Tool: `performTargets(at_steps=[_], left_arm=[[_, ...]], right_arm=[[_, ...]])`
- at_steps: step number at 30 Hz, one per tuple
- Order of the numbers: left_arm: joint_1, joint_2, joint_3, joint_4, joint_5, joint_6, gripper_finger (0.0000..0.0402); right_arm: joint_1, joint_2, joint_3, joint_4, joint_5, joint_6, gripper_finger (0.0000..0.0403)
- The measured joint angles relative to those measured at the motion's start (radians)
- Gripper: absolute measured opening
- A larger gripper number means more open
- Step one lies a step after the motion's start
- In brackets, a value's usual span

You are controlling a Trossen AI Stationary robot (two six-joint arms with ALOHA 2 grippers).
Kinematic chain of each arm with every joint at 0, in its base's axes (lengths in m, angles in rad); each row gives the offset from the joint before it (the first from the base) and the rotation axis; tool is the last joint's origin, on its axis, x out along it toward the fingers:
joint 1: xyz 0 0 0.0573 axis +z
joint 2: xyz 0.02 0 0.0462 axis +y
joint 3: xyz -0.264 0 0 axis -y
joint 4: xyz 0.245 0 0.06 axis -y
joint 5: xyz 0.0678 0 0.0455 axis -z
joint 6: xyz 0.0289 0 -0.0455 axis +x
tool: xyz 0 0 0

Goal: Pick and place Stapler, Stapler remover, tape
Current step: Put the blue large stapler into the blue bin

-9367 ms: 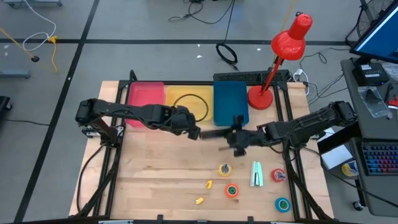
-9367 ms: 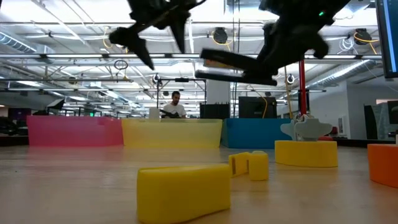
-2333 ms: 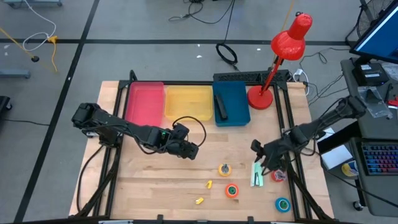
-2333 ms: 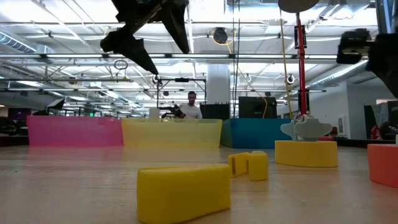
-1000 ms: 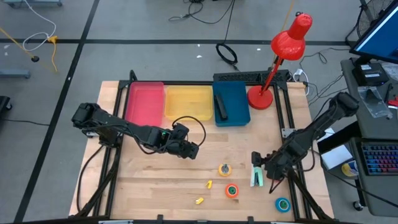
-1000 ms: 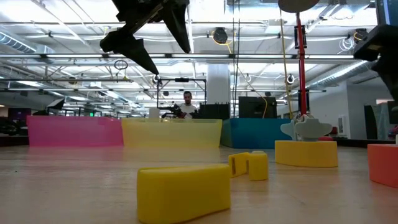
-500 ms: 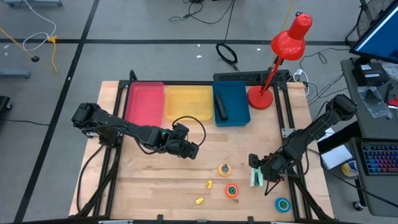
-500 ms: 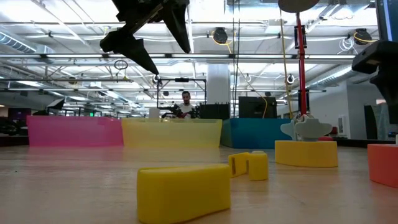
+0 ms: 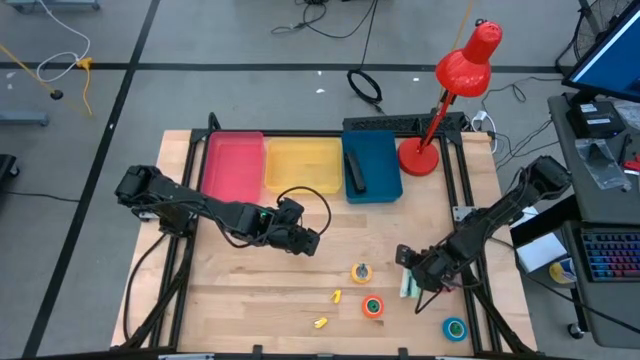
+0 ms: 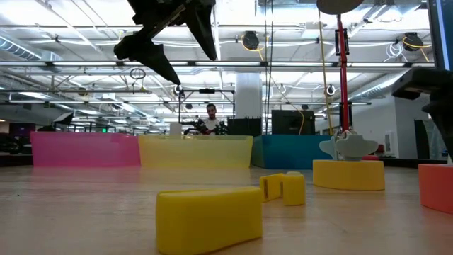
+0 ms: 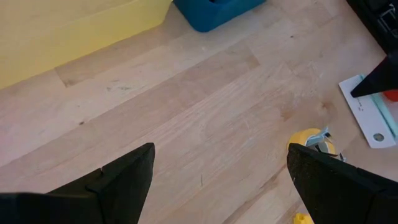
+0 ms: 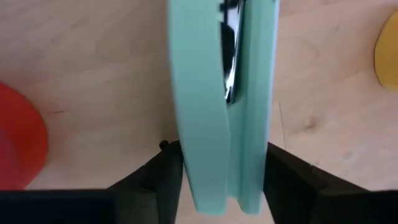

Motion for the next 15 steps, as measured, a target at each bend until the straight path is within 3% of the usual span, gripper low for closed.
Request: performTargets(at_steps=[15], left_arm=[[0.0, 0.0, 0.0, 0.0, -0.001, 0.011, 0.0363]], right_arm=[[-0.012, -0.059, -0.001, -0.107, 0.001, 0.227, 0.0159]])
